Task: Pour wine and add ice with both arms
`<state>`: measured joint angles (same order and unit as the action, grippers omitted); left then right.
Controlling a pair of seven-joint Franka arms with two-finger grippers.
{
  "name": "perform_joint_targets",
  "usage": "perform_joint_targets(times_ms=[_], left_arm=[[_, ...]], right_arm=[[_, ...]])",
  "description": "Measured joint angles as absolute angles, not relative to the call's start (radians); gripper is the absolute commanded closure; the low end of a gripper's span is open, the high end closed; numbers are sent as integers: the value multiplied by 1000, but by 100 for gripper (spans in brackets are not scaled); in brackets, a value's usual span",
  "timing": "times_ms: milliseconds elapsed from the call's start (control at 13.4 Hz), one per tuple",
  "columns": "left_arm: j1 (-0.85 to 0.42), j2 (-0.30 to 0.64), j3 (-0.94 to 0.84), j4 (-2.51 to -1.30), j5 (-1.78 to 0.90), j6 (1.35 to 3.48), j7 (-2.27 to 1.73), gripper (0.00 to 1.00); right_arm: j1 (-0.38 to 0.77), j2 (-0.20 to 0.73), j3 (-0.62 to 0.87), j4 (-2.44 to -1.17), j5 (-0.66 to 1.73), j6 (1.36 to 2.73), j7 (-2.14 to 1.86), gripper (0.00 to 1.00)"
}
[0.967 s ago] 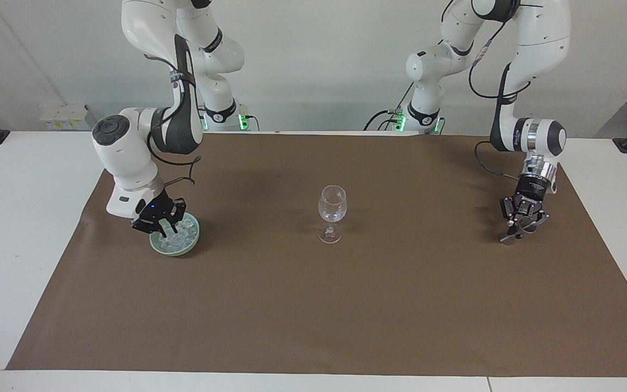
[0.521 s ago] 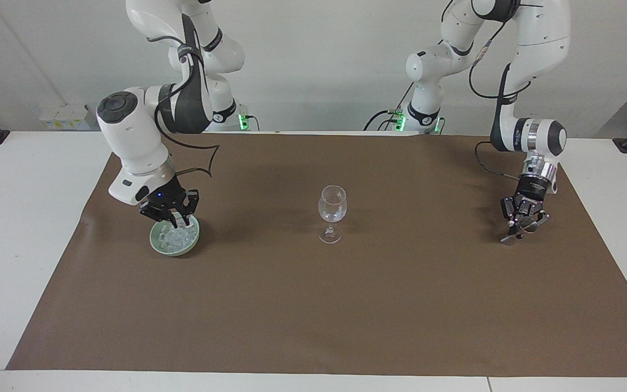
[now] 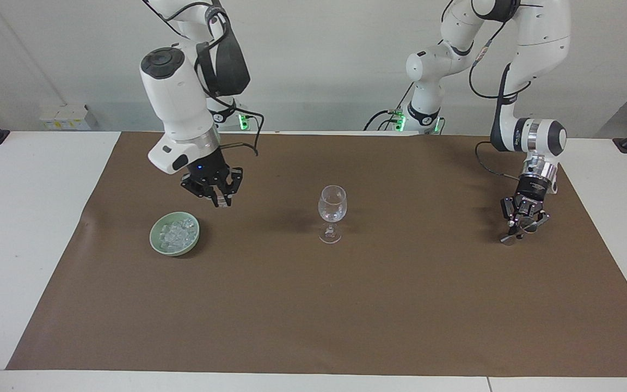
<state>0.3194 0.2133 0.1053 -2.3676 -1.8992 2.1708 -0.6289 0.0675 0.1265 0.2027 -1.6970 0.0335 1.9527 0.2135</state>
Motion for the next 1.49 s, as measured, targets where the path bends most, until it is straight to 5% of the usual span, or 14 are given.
perform_joint_targets(times_ms=[446, 1487], left_arm=[[319, 214, 105, -2368, -1899, 2171, -629, 92], [319, 214, 105, -2368, -1899, 2171, -628, 73]], right_arm=[[75, 135, 384, -1677, 34, 2054, 519, 100], [165, 225, 456, -1728, 33, 2237, 690, 100]])
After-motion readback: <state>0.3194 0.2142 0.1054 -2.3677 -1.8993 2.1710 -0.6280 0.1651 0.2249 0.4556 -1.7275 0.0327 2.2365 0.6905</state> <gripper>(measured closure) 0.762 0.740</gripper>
